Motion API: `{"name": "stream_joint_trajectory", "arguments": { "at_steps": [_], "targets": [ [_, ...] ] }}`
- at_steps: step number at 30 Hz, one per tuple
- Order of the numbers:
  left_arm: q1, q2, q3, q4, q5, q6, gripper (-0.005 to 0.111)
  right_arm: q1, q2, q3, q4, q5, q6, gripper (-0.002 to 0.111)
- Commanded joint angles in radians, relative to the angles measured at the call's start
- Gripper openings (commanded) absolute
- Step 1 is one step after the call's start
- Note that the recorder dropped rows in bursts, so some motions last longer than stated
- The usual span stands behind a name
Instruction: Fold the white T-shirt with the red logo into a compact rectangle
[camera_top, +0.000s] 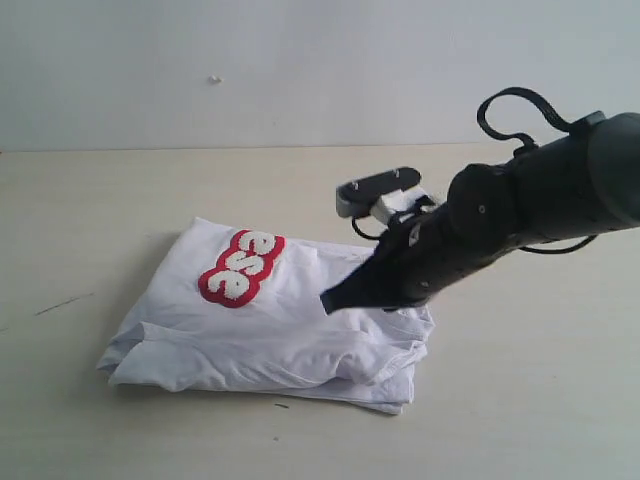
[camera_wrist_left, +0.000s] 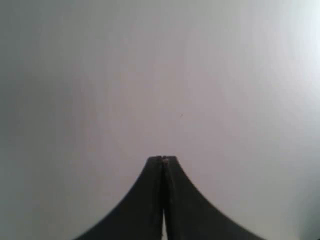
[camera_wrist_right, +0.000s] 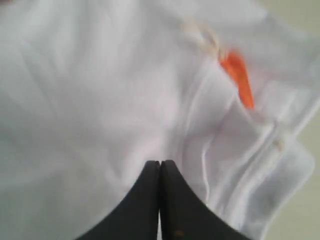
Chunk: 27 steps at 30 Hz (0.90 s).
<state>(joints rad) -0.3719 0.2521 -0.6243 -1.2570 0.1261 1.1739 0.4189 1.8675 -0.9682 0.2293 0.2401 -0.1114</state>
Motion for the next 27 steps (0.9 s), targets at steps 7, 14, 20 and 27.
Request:
{"name": "stream_joint_trajectory", "arguments": {
  "at_steps": [7, 14, 20, 27],
  "targets": [
    [0.002, -0.007, 0.004, -0.014, -0.008, -0.005, 0.000, 0.120, 0.206, -0.320, 0.314, 0.187, -0.296, 0.000],
    [0.002, -0.007, 0.004, -0.014, -0.008, -0.005, 0.000, 0.181, 0.260, -0.312, 0.294, 0.249, -0.312, 0.000],
    [0.002, -0.007, 0.004, -0.014, -0.008, -0.005, 0.000, 0.227, 0.145, -0.152, 0.266, 0.191, -0.315, 0.000],
    [0.002, -0.007, 0.004, -0.014, -0.011, -0.005, 0.000, 0.227, 0.059, -0.096, 0.166, 0.146, -0.242, 0.000]
  ]
}}
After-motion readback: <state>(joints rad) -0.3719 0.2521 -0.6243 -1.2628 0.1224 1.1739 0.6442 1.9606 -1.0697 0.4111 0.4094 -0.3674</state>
